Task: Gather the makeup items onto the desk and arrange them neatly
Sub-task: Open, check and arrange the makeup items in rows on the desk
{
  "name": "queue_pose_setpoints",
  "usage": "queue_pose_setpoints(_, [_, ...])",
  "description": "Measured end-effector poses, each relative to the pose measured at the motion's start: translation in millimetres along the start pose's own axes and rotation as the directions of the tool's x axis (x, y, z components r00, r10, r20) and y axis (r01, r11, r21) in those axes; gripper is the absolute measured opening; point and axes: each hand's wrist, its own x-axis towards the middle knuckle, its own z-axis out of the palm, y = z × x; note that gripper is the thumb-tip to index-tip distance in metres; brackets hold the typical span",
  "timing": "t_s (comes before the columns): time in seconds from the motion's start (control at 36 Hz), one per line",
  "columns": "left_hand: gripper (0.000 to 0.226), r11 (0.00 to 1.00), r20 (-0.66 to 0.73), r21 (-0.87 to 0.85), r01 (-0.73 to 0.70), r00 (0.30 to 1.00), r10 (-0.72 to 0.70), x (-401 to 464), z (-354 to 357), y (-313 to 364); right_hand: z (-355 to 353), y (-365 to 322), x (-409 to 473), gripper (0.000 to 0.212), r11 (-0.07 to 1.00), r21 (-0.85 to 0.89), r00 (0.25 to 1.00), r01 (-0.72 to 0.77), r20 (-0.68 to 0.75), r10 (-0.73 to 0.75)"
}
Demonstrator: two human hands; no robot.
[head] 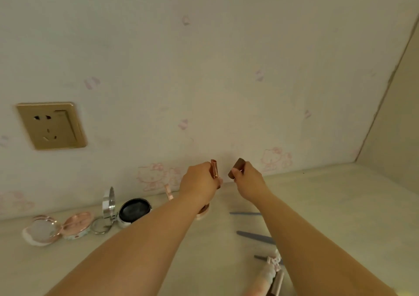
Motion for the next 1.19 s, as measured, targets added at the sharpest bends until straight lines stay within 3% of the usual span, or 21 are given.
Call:
queue_pose_setpoints(0.19, [0.022, 0.995, 0.043, 0.101, 0.001, 0.999, -0.005, 18, 16, -2, 10, 21, 13, 0.023, 0.969, -0.246, 0.997, 0.036, 0.074, -0.018])
queue_pose_setpoints(0.42, [0.022, 0.992, 0.049, 0.13, -0.003, 0.999, -0.003, 17, 28, -1, 7, 31, 12, 0.024, 0.925, -0.359, 0.992, 0.129, 0.056, -0.116])
queue_pose_setpoints(0.69, [0.028, 0.996, 0.011, 0.087, 0.012, 1.0, -0.013, 15, 31, -3, 4, 39, 9, 0.026, 0.906, -0.412, 0.995, 0.096, 0.064, -0.076])
queue_pose_setpoints(0.89, [0.072, 1.0, -0.001, 0.002, 0.011, 1.0, -0.011, -1, 20, -1, -2, 34, -2, 0.061, 0.97, -0.239, 0.996, -0.037, 0.075, 0.057])
queue_pose_setpoints(1.03, [0.046, 0.982, -0.153, -0.158, -0.099, 0.985, 0.075, -36, 0, 0, -5, 23, -28, 0.055, 0.977, -0.201, 0.997, -0.072, -0.025, 0.068])
queue_pose_setpoints(1.11, [0.028, 0.956, -0.214, -0.192, -0.222, 0.96, 0.18, -66, -15, -4, -1, 9, -53, 0.047, 0.978, -0.206, 0.993, -0.021, -0.115, -0.003])
queue_pose_setpoints(1.19, [0.025, 0.938, -0.243, -0.198, -0.285, 0.941, 0.235, -97, -30, -16, 11, -9, -85, 0.037, 0.99, -0.115, 0.974, 0.076, -0.204, -0.099])
